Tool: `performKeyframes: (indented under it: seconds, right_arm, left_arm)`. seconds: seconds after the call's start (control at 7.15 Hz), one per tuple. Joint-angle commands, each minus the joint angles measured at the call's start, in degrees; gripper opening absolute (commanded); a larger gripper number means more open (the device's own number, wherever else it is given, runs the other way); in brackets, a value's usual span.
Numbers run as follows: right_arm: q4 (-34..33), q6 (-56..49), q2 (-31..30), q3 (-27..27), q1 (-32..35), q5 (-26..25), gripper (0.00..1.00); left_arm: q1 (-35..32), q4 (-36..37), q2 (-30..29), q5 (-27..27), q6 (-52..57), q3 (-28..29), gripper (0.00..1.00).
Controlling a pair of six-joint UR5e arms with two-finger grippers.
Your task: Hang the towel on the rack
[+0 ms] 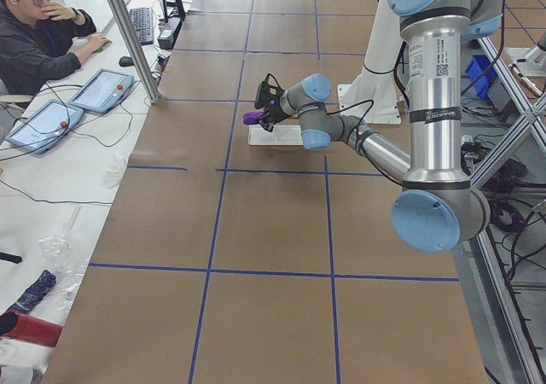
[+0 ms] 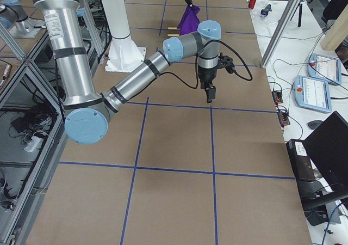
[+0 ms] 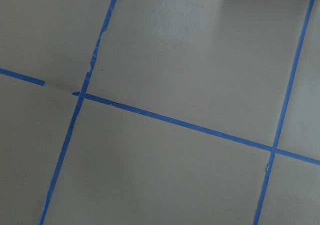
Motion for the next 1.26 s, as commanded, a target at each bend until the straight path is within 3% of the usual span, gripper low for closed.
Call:
performKeyframes:
  seconds: [0.0, 0.14, 0.28, 0.84, 1.12]
  right_arm:
    - [-0.1, -0.5, -1.2, -1.0, 1.2, 1.5, 1.00]
    - [-0.1, -0.7, -1.7, -1.2, 2.0, 2.7, 1.00]
    - [-0.1, -1.7, -2.2, -1.2, 2.7, 3.2, 1.00]
    - [0.6, -6.0, -8.7, -1.4, 5.2, 3.2, 1.00]
    - [1.6, -6.0, -8.5, -4.6, 5.4, 2.9, 1.00]
  left_arm:
    - [0.7, 0.2, 1.2, 1.0, 0.7, 0.6, 0.00]
    - [1.0, 0.2, 1.1, 1.0, 0.7, 1.2, 0.00]
    - [1.1, 0.2, 0.7, 1.1, 0.6, 2.4, 0.99]
    - [0.0, 0.3, 1.5, -0.1, 7.9, 3.3, 1.00]
    - [-6.6, 0.3, 2.6, -9.5, 13.9, 3.5, 1.00]
